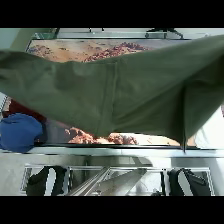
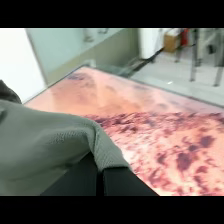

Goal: Fold the shirts.

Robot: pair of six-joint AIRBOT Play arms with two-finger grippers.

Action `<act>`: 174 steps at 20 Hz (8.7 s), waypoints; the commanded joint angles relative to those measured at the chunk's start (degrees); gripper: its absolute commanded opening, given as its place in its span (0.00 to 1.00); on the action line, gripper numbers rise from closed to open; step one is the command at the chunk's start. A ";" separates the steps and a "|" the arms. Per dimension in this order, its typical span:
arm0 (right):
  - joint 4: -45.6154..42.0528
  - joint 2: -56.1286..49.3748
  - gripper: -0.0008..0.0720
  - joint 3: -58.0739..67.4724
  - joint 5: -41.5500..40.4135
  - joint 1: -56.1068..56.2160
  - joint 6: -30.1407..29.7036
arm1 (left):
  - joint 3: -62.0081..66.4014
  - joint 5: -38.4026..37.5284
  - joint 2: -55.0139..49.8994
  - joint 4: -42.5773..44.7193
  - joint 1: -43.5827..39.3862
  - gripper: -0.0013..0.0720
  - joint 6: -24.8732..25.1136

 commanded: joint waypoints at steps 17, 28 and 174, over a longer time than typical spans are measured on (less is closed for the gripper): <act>-1.53 -53.33 0.06 -17.97 -37.94 25.29 -16.09 | 4.66 -18.67 -68.48 -3.89 -20.44 0.04 24.87; -2.29 -51.74 0.51 -14.84 -7.93 5.14 -15.37 | 22.08 17.25 -73.37 9.40 -8.39 0.97 13.31; -15.23 -33.86 0.04 -50.75 -15.56 11.08 -5.77 | -11.17 14.88 -66.27 4.00 -5.49 0.04 27.58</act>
